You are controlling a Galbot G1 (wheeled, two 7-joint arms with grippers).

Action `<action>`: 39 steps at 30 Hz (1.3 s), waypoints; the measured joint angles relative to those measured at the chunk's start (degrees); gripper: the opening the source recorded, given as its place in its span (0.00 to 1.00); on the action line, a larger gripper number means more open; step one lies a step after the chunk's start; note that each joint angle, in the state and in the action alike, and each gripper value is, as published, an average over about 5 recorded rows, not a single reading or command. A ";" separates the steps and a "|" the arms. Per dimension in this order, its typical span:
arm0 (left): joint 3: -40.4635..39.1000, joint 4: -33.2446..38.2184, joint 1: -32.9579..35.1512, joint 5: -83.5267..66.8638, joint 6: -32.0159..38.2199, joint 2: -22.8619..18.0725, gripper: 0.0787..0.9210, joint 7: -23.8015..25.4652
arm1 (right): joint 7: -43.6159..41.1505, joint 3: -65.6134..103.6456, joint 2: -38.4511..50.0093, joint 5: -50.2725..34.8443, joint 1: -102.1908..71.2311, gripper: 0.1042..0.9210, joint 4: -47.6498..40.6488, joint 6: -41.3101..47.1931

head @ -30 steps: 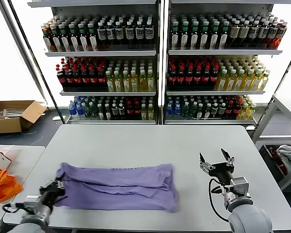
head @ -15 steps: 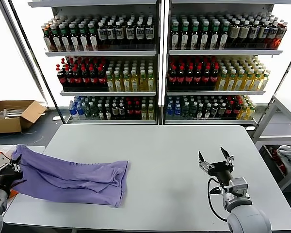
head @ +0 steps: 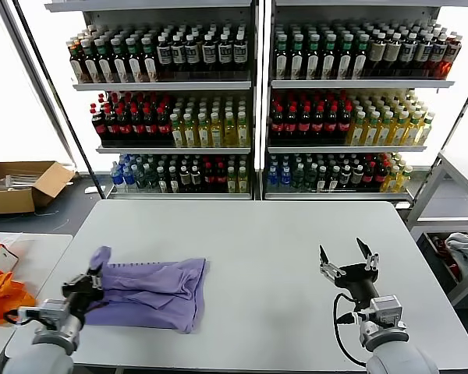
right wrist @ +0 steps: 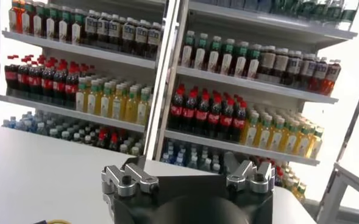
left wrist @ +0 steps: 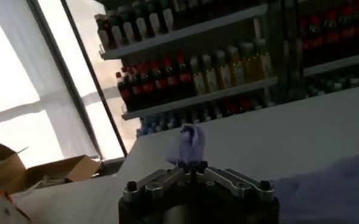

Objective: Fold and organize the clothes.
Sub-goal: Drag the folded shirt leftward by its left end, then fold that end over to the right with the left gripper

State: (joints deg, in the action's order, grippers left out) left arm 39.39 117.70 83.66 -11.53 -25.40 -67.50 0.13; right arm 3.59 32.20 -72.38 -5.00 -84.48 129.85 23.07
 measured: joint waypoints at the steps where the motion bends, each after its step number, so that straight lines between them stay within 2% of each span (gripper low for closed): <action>1: -1.14 0.14 -0.26 0.19 -0.18 -0.40 0.02 -0.11 | 0.03 0.05 -0.14 0.21 -0.40 0.88 0.27 -0.11; 16: -12.34 2.34 -2.31 1.64 -2.15 -4.45 0.02 -0.48 | 0.36 0.60 -1.47 2.38 -5.52 0.88 2.96 -1.25; 36: -16.24 -2.25 -4.38 3.07 -1.19 -8.27 0.02 0.63 | 0.54 -0.04 -1.82 3.05 -7.63 0.88 2.89 -2.50; 39: -16.78 -2.91 -4.42 2.74 -0.83 -8.69 0.06 0.62 | 0.47 -0.39 -1.80 3.07 -7.43 0.88 2.62 -2.49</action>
State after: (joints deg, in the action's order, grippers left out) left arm 22.61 114.78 79.24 -8.79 -26.23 -76.20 0.75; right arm 4.06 31.81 -74.17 -1.93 -91.91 132.48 20.58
